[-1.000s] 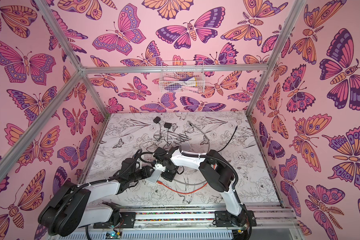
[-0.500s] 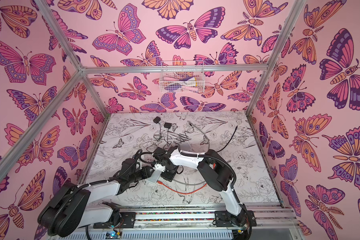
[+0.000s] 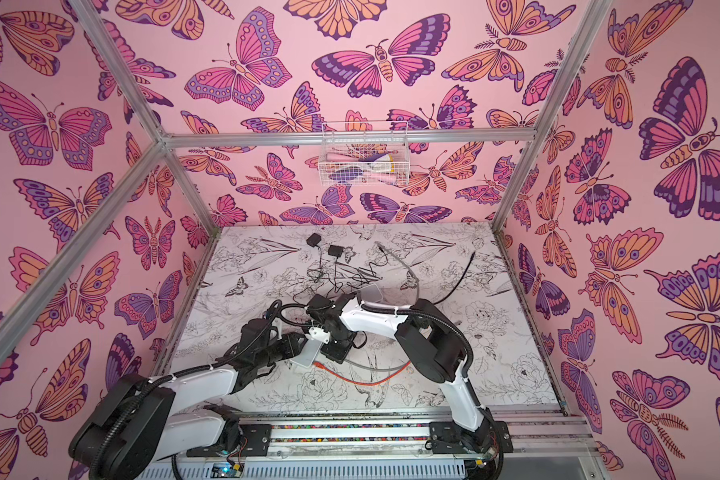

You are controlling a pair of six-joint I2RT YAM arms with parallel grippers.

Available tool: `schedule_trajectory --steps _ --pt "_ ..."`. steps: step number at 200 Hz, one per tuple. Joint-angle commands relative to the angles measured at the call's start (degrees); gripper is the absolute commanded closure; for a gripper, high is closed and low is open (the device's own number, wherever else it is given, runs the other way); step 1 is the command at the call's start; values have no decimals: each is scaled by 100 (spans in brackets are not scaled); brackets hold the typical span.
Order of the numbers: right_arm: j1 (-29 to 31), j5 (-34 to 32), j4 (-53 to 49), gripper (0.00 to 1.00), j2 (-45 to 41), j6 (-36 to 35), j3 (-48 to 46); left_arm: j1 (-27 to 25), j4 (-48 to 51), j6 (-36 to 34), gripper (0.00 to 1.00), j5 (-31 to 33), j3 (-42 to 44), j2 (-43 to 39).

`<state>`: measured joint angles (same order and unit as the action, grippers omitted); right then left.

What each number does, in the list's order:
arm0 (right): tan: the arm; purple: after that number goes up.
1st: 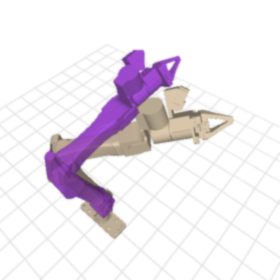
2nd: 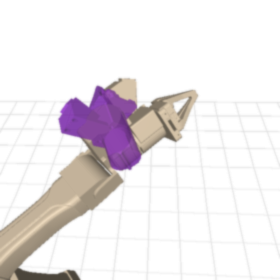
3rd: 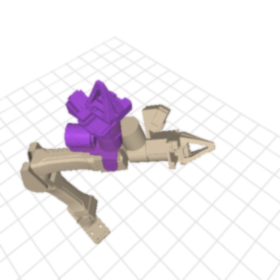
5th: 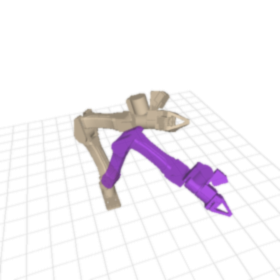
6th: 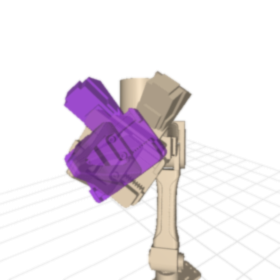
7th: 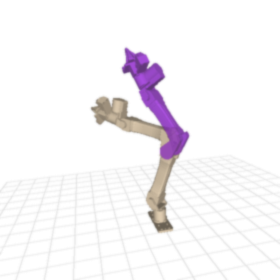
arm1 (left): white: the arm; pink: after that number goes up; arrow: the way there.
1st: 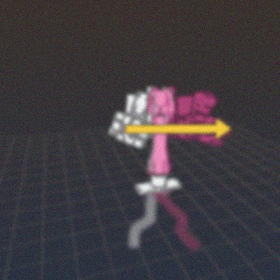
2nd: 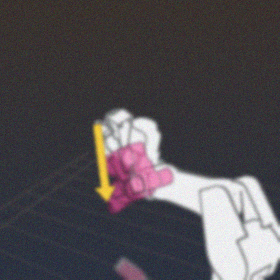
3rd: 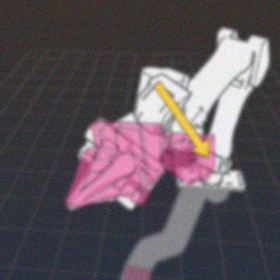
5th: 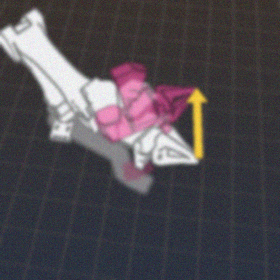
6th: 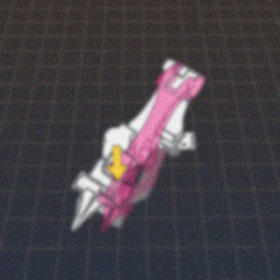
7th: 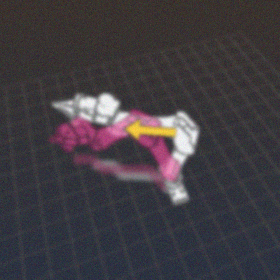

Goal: Insert the plug into the switch port

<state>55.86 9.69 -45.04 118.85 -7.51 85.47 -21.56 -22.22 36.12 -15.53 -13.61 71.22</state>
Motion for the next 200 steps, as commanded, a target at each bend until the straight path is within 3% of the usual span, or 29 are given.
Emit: schedule_trajectory --steps 1,200 --pt "-2 123 294 100 -97 65 -131 -50 25 -20 60 -29 120 -57" --pt "-48 41 74 100 -291 83 -196 -50 50 -125 61 112 108 81"
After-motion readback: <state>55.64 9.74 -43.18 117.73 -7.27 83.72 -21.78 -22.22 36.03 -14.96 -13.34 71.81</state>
